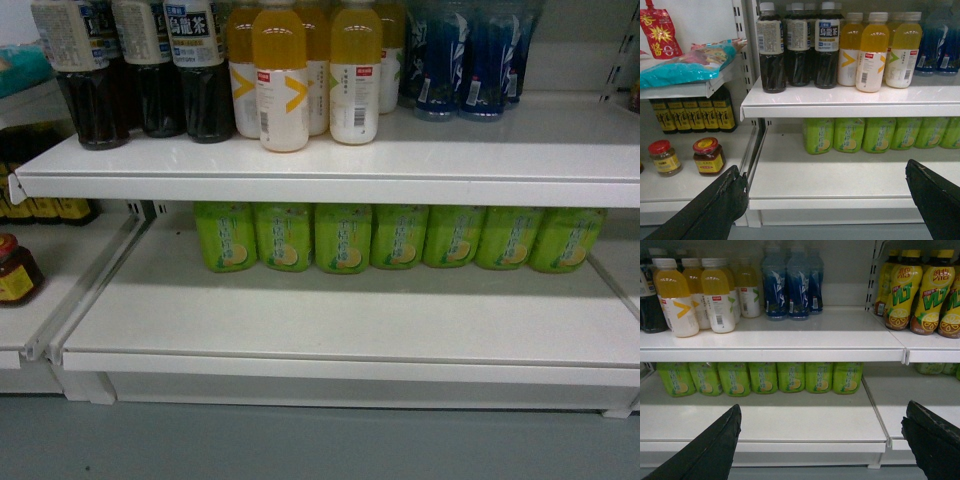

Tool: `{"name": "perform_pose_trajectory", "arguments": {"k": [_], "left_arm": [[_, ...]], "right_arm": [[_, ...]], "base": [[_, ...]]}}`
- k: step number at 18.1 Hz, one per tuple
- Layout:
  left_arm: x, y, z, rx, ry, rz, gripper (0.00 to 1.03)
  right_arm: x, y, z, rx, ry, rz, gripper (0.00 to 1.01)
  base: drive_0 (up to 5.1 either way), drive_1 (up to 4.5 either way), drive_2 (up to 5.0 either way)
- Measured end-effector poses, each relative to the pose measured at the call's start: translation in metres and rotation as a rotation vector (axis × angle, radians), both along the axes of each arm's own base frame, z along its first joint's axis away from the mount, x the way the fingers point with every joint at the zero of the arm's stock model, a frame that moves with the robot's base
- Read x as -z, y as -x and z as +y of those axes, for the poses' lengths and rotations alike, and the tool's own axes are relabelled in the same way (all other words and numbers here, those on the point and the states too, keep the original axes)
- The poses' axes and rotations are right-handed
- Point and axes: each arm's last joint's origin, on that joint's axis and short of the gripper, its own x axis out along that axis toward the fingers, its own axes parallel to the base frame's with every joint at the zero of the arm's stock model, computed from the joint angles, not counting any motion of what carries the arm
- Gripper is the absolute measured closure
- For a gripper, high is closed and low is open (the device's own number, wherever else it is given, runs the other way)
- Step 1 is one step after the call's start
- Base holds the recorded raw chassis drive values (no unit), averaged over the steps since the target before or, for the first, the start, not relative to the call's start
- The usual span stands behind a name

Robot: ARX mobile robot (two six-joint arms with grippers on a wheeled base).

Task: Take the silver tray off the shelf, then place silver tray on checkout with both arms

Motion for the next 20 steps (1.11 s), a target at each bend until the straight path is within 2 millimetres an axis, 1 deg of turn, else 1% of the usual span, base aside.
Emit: {"name": "perform_pose_trajectory", "arguments": {"k": [20], "left_arm": [[0.0000,0.0000,0.0000,0.002,-0.003,0.000,0.05]], "right_arm": [[0.0000,0.0000,0.0000,0.001,-0.001,0.000,0.03]], "base": [[0.0,0.00,0.0]]}}
